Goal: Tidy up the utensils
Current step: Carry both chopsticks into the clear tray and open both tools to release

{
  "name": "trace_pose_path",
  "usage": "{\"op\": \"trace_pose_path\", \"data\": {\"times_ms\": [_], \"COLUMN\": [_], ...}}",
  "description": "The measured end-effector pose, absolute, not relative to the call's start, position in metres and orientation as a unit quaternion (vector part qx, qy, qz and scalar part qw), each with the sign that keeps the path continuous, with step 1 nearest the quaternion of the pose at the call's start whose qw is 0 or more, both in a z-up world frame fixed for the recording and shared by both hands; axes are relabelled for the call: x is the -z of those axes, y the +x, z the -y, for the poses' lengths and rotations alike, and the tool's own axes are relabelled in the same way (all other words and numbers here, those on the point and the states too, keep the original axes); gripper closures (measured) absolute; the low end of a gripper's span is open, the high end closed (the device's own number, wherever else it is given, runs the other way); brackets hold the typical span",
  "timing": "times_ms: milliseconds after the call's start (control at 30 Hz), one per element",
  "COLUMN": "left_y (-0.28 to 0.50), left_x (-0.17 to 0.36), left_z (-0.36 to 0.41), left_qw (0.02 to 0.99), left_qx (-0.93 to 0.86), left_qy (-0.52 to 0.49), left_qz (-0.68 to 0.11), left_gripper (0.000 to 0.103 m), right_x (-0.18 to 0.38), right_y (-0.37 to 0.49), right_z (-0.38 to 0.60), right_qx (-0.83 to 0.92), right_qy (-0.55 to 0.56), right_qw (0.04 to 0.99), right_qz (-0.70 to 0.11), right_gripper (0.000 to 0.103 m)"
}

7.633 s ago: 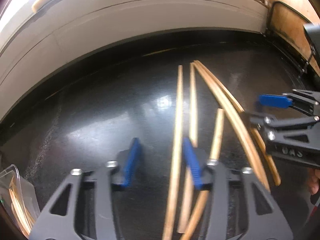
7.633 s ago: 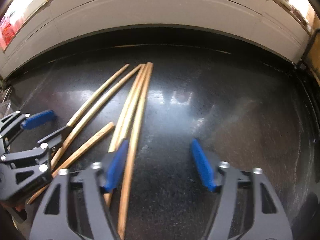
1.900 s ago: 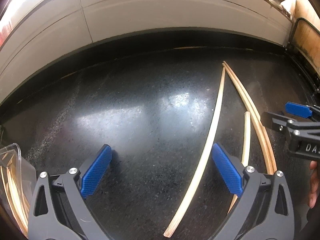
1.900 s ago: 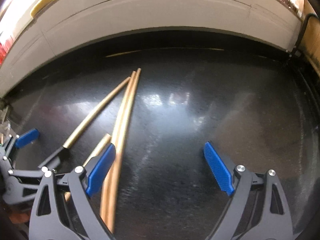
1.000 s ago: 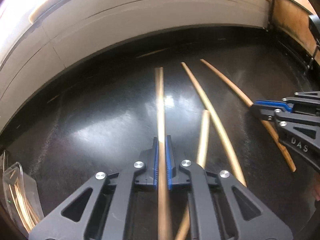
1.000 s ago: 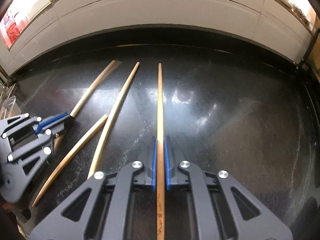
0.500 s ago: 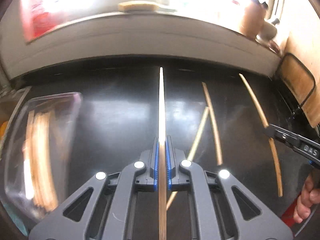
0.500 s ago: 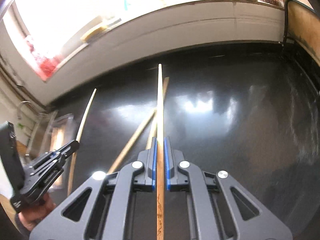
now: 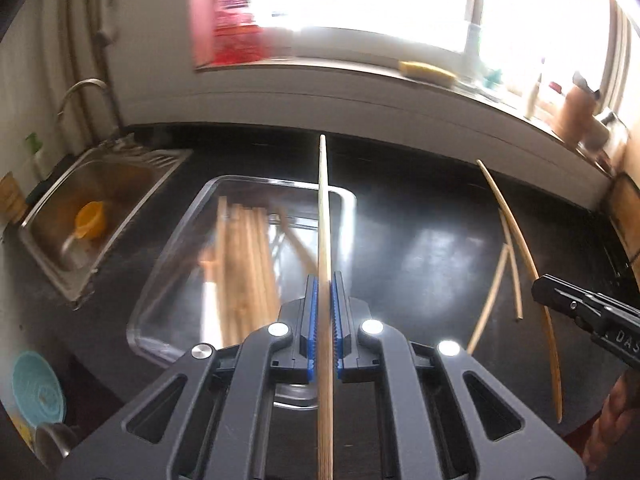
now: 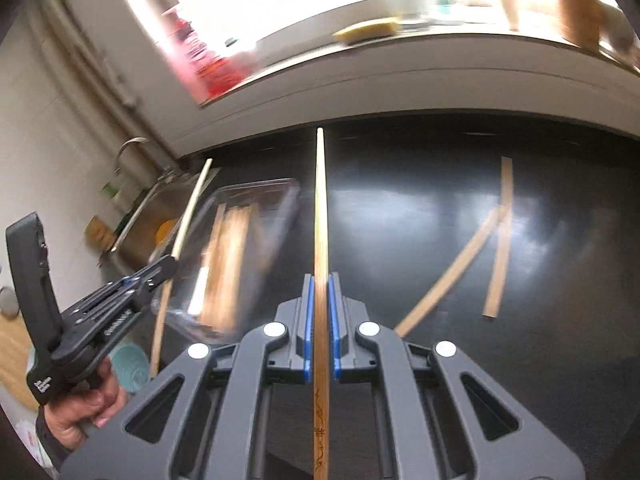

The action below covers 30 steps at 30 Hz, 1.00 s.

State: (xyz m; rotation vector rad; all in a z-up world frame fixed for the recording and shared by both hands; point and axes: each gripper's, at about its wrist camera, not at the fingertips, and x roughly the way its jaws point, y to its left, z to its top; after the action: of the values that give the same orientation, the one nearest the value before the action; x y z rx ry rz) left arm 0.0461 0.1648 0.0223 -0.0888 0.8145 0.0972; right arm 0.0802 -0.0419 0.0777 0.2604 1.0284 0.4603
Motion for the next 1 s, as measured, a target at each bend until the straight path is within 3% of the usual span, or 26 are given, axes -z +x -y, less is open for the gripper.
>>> {"op": "trace_pose_path", "data": {"times_ms": [400,700,1000], "left_y": [0.048,0.075,0.103], "left_x": [-0.017,0.016,0.044], "left_z": [-0.236,-0.273,-0.277], "left_qw": [0.906,0.875,0.864], "left_qx": [-0.097,-0.074,-0.085], "left_qy": [-0.073,-0.160,-0.161], "left_qz": [-0.407,-0.451,-0.470], "left_gripper": [0.097,0.097,0.097], "right_x": [-0.082,-0.040,-0.005], "right_y": [0.117,0.153,0.175], "right_z": [-0.083,-0.134,-0.148], "right_qx": [-0.285,-0.292,-0.281], "right_qy": [0.104,0.107,0.096], "right_qw": [0.809,0.773,0.759], "right_qz": [-0.504,-0.553,-0.580], "right_gripper": [0.095,0.095,0.095]}}
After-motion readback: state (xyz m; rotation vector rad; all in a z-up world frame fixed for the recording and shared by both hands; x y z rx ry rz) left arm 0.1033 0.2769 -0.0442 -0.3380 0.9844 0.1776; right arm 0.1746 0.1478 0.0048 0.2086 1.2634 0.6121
